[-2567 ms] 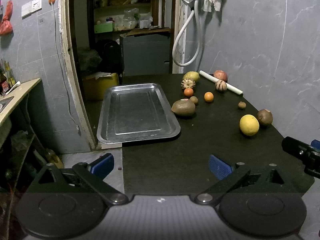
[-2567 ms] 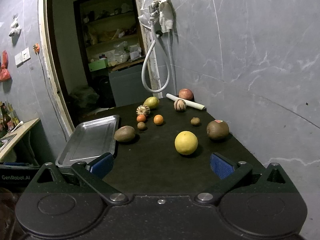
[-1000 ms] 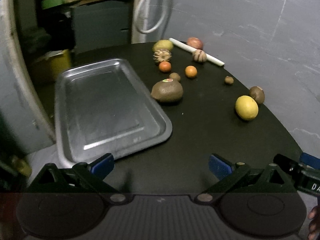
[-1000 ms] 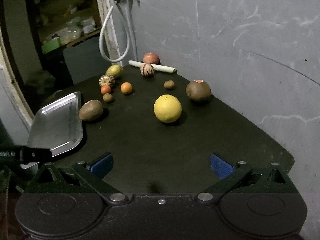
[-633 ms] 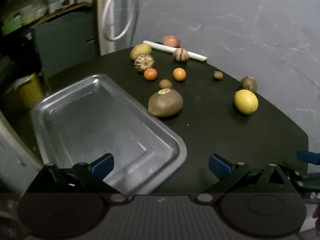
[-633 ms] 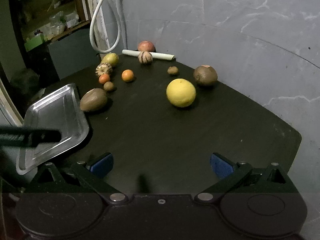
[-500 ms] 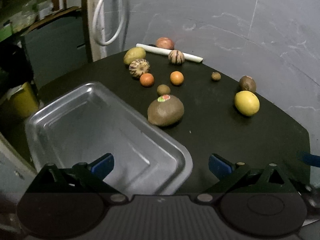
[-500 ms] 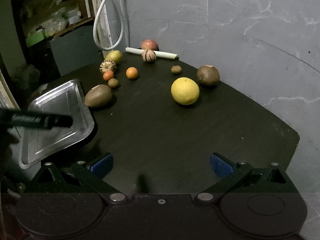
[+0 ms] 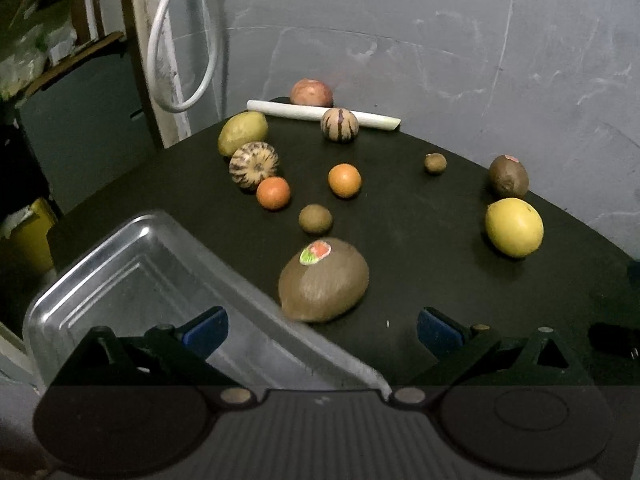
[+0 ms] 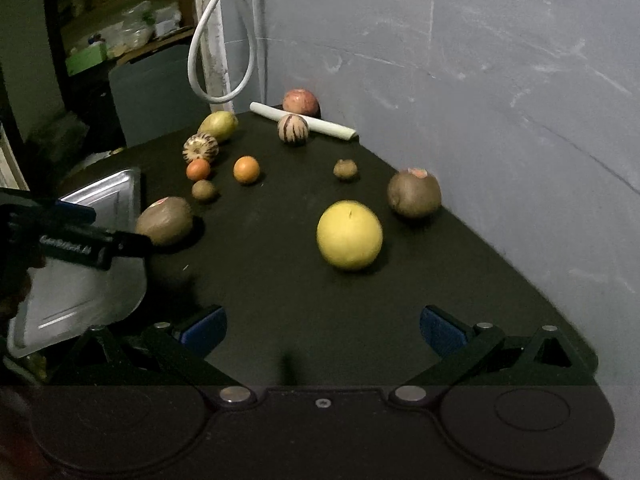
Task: Organize fruits
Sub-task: 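Reach the left tool to the stickered kiwi while the right tool reaches the grapefruit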
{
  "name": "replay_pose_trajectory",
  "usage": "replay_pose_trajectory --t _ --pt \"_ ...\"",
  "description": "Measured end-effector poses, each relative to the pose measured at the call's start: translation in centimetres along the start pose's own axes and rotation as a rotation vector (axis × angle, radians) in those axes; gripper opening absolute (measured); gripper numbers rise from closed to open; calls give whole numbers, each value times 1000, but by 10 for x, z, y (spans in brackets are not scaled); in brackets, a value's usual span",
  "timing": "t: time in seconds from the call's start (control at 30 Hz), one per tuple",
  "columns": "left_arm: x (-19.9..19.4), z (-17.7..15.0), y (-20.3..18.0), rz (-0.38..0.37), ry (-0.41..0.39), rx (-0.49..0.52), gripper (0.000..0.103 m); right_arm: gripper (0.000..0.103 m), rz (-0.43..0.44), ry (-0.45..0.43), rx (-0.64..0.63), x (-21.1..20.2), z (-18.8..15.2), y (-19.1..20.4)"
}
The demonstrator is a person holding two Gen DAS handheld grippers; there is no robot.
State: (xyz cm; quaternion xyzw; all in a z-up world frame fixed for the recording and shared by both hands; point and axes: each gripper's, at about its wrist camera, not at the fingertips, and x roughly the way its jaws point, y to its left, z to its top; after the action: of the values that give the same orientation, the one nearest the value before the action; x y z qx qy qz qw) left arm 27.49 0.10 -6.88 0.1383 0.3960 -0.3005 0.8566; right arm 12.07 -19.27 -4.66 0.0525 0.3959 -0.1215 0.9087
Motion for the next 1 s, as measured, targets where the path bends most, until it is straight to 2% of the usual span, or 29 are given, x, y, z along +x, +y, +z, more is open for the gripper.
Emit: replay_pose_trajectory --t 0.27,0.63,0.93,1.0 --pt "31 19 -5 24 33 34 102 103 57 18 -92 50 31 -18" --pt "58 24 4 -5 92 94 102 102 127 43 -122 91 40 -24" --pt "66 25 -2 -12 86 103 95 89 135 57 -90 109 41 -23" --pt "68 26 -2 -25 91 106 89 86 129 58 -83 112 41 -22"
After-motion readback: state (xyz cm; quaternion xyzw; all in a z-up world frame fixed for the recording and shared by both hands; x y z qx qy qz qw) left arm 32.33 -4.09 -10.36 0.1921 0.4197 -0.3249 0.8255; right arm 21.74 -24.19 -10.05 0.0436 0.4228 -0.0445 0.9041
